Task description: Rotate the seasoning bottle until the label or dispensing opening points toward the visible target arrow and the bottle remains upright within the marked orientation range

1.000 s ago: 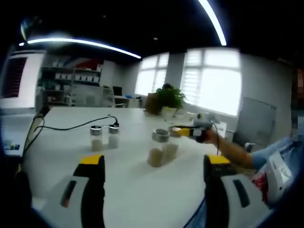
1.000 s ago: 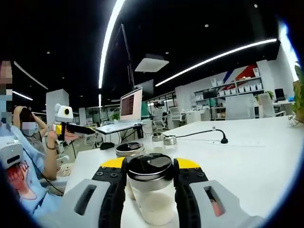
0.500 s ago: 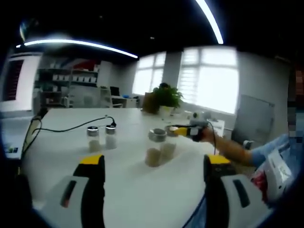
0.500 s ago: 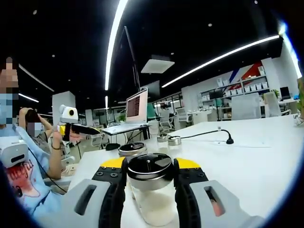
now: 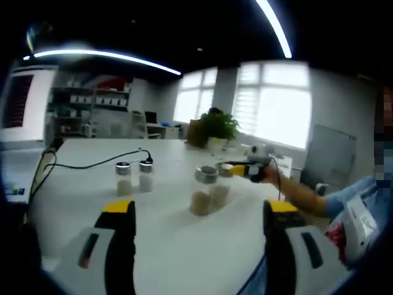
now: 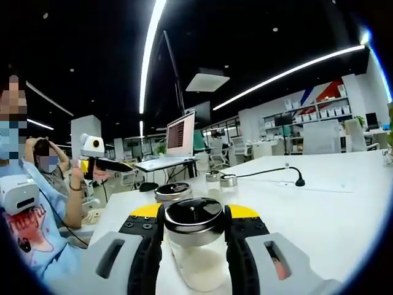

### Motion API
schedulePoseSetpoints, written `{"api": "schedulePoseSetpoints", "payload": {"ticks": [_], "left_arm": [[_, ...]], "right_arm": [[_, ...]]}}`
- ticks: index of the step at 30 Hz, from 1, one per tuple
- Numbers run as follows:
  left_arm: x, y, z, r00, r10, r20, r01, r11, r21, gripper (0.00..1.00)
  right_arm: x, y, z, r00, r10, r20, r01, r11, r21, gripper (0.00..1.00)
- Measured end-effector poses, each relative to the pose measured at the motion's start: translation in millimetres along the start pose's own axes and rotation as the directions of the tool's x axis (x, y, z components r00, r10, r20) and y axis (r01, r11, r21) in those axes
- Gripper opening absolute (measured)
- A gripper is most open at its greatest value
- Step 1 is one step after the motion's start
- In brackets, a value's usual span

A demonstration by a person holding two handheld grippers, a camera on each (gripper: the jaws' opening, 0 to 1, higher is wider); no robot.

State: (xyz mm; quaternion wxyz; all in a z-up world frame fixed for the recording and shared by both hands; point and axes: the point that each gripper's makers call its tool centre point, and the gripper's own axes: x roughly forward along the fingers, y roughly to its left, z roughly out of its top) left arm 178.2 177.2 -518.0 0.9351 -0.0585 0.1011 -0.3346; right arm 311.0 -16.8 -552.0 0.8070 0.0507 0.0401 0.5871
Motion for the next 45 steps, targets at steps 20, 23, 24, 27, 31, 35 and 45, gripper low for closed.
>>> {"api": "schedulePoseSetpoints", "payload": {"ticks": [20,23,24,27,31,35,45], "left_arm": [[-1.7,3.5,1.3,1.0,0.007,0.005,-0.007,1.0,-0.003,0.9],[-1.7,2.9,2.1,1.0,0.005,0.008,-0.005,1.0,-0.003,0.9],[-1.8,2.8,2.3,1.0,0.005,0.008,-0.005,1.0,-0.003,0.9],[-2.3,1.9,2.6,1.0,0.005,0.01,-0.005,1.0,-0.001,0.9],[-1.3,2.7,1.6,1.0,0.006,0.007,-0.006,1.0,-0.004,0.9],[-0.3,2.1,-0.2,1.0,0.005,0.002,-0.005,1.0,-0.006,0.91],[-1.6,1.0,1.7,1.0,0.007,0.009,-0.007,1.0,0.0,0.91]], "right_arm": [[-3.7,-3.2,-7.3,0.995,-0.065,-0.078,0.06,0.997,-0.057,0.6],[-10.2,-4.5,-2.0,0.992,-0.101,-0.074,0.096,0.993,-0.071,0.54],[-12.4,-5.1,1.6,0.991,-0.116,-0.06,0.112,0.991,-0.074,0.54],[-20.4,-3.6,12.6,0.987,-0.157,-0.027,0.153,0.984,-0.094,0.58],[-30.4,-1.9,16.7,0.972,-0.235,-0.021,0.233,0.969,-0.089,0.62],[-46.9,-6.5,15.0,0.931,-0.361,-0.051,0.345,0.917,-0.203,0.69],[-88.0,9.0,33.1,0.878,-0.473,0.072,0.478,0.863,-0.163,0.71]]}}
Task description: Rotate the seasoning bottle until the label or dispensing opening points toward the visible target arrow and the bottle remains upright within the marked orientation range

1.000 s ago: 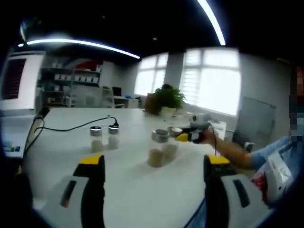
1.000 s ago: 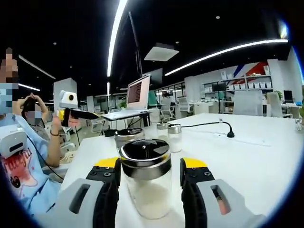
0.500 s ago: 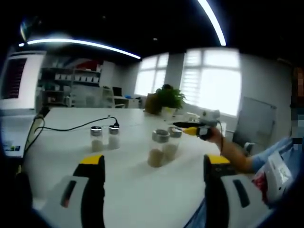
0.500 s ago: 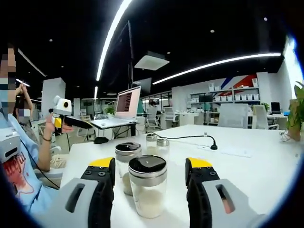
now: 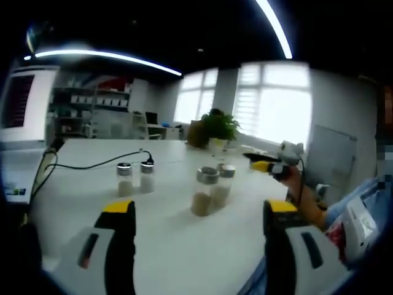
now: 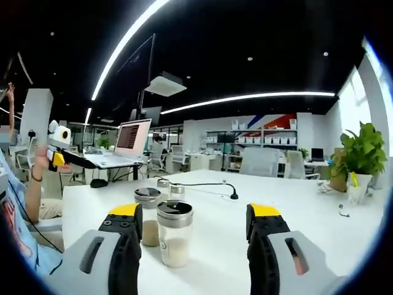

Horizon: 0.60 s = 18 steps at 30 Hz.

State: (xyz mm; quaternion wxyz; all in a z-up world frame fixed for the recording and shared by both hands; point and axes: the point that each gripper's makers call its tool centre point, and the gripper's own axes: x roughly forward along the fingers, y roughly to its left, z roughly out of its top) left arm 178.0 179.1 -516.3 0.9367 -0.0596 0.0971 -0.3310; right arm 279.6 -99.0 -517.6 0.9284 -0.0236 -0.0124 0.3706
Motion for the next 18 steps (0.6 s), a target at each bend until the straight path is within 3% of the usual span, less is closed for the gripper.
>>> {"api": "schedulePoseSetpoints", "payload": {"ticks": [3,11,18], "left_arm": [[-0.6,0.5,-0.1,1.0,0.003,-0.001,-0.003,1.0,0.002,0.91],[-5.2,-0.8,4.5,1.0,-0.002,0.012,0.002,1.0,0.008,0.91],[-11.4,-2.1,8.5,0.999,0.001,0.032,-0.002,1.0,0.016,0.91]], "right_arm": [[-10.0,-7.3,0.6,0.998,-0.057,-0.001,0.057,0.998,0.013,0.78],[-36.8,-3.5,10.8,0.995,-0.092,-0.024,0.092,0.996,0.002,0.83],[-62.2,-6.8,31.5,0.986,-0.159,0.042,0.157,0.987,0.039,0.89]]}}
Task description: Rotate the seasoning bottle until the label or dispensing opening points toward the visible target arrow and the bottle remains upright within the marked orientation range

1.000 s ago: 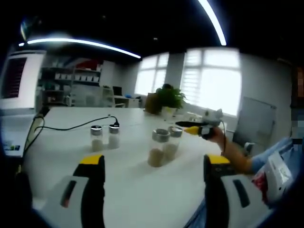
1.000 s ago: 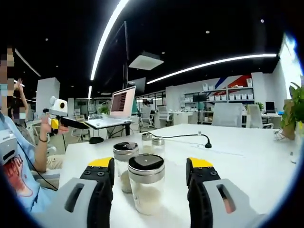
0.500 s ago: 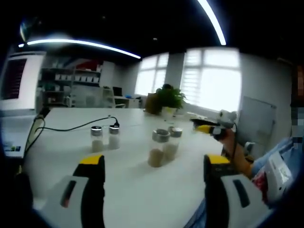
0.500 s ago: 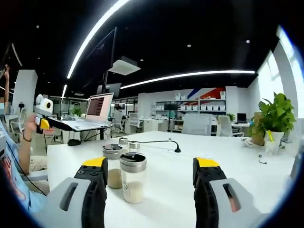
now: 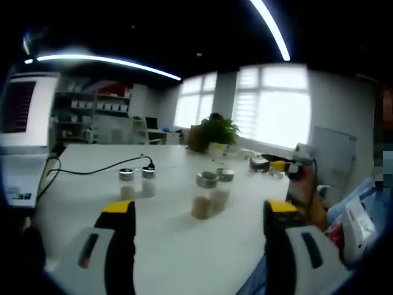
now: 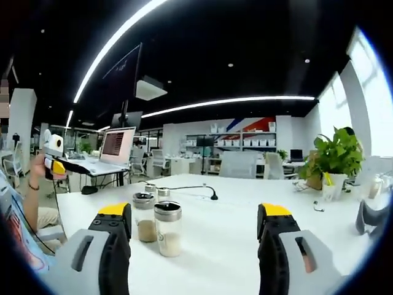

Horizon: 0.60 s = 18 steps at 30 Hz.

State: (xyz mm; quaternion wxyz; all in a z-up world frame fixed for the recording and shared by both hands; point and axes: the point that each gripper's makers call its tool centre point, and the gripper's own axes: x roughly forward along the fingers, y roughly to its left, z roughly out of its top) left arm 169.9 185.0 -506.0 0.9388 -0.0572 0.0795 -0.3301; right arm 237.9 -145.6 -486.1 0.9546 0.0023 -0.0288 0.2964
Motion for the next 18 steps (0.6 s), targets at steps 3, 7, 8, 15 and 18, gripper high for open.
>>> {"api": "schedulePoseSetpoints", "payload": {"ticks": [3,7,8,15,18], "left_arm": [[0.1,-3.7,2.3,1.0,-0.016,0.006,0.016,0.999,0.03,0.9],[0.1,-14.2,6.5,0.999,-0.048,0.021,0.046,0.998,0.049,0.9],[0.4,-15.1,6.3,0.999,-0.05,0.019,0.049,0.997,0.056,0.9],[3.6,-13.3,6.4,0.999,-0.045,0.015,0.043,0.995,0.085,0.9],[4.6,-15.2,22.4,0.993,-0.05,0.107,0.042,0.996,0.074,0.86]], "right_arm": [[-5.0,-4.3,-2.1,0.998,-0.053,-0.032,0.052,0.998,-0.022,0.93],[-9.7,-8.7,-10.8,0.993,-0.085,-0.082,0.081,0.996,-0.044,0.99],[-12.3,-10.6,-11.6,0.992,-0.092,-0.086,0.09,0.995,-0.035,0.99],[-20.5,-9.5,-2.4,0.994,-0.1,-0.052,0.099,0.995,-0.024,0.99],[-19.7,-2.8,-1.0,0.996,-0.077,-0.049,0.075,0.996,-0.039,0.99]]}}
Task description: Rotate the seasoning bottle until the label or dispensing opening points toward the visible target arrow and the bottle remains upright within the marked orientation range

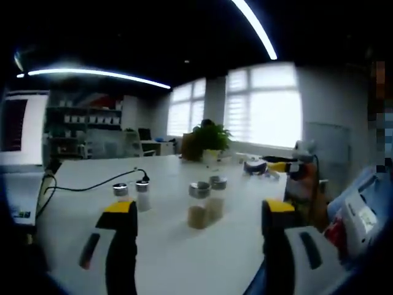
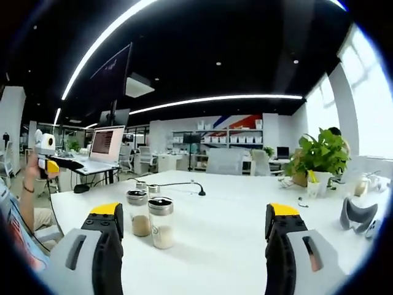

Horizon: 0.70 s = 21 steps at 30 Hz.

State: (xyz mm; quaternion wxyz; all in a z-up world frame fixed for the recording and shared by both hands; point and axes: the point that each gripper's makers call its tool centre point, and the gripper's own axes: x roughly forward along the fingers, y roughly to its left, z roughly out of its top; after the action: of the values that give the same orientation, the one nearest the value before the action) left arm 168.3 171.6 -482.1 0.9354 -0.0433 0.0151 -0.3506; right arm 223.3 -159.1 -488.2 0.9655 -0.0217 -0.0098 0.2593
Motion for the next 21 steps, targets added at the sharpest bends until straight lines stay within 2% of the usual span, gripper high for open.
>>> {"api": "schedulePoseSetpoints", "payload": {"ticks": [3,5,8,11,17,19,21], "left_arm": [[0.3,-2.2,3.0,1.0,-0.009,0.017,0.009,1.0,-0.01,0.86],[1.6,-4.6,5.8,1.0,-0.013,0.022,0.013,1.0,0.017,0.87],[4.8,3.4,9.3,0.998,0.051,0.033,-0.053,0.998,0.043,0.88],[6.5,7.4,11.0,0.997,0.063,0.036,-0.065,0.997,0.047,0.88],[8.7,7.2,18.8,0.997,0.038,0.062,-0.039,0.999,0.01,0.88],[11.6,8.7,26.7,0.997,0.03,0.066,-0.031,0.999,0.013,0.88],[15.8,4.9,39.9,0.996,0.005,0.094,-0.008,1.0,0.028,0.88]], "right_arm": [[0.3,1.3,-2.3,1.0,0.01,-0.008,-0.01,1.0,0.007,0.99],[0.8,2.7,-4.2,1.0,0.019,-0.018,-0.019,1.0,0.005,0.99],[0.5,3.6,-6.0,0.999,0.017,-0.03,-0.018,1.0,-0.004,0.99],[-0.7,2.1,-6.0,0.999,0.012,-0.033,-0.012,1.0,-0.003,0.99],[-5.1,-2.9,-6.9,0.999,-0.005,-0.041,0.005,1.0,0.004,0.99],[-6.6,-4.5,-5.9,0.999,-0.014,-0.037,0.014,1.0,0.005,0.99],[-7.1,-5.9,-5.7,0.999,-0.019,-0.036,0.019,1.0,0.004,0.99]]}}
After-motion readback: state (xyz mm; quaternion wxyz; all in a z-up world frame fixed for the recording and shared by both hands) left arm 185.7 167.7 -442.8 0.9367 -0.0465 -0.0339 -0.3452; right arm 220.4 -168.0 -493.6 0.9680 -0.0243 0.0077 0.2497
